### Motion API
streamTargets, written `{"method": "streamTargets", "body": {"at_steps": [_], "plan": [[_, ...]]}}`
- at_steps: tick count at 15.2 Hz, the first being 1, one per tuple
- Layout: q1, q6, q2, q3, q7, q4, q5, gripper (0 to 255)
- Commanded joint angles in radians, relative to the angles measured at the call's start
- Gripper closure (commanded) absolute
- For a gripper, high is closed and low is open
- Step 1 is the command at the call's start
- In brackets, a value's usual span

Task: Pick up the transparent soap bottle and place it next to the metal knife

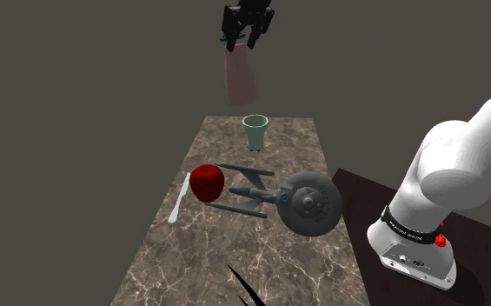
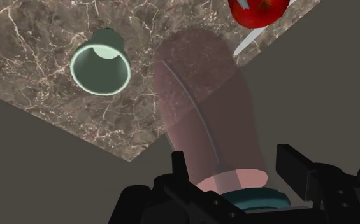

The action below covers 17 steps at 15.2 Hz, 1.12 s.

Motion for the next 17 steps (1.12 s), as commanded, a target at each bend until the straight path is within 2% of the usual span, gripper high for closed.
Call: {"method": "streamTargets", "body": {"at_steps": [1,2,17], "plan": [[0.009,0.001,0.034,0.04,0.054,0.031,-0.011,255],[0.012,0.0,0.048,0.052,0.07,0.045,-0.016,255],[0.013,0.201,0.034,0.055,0.087,-0.17,-0.021,255]]}}
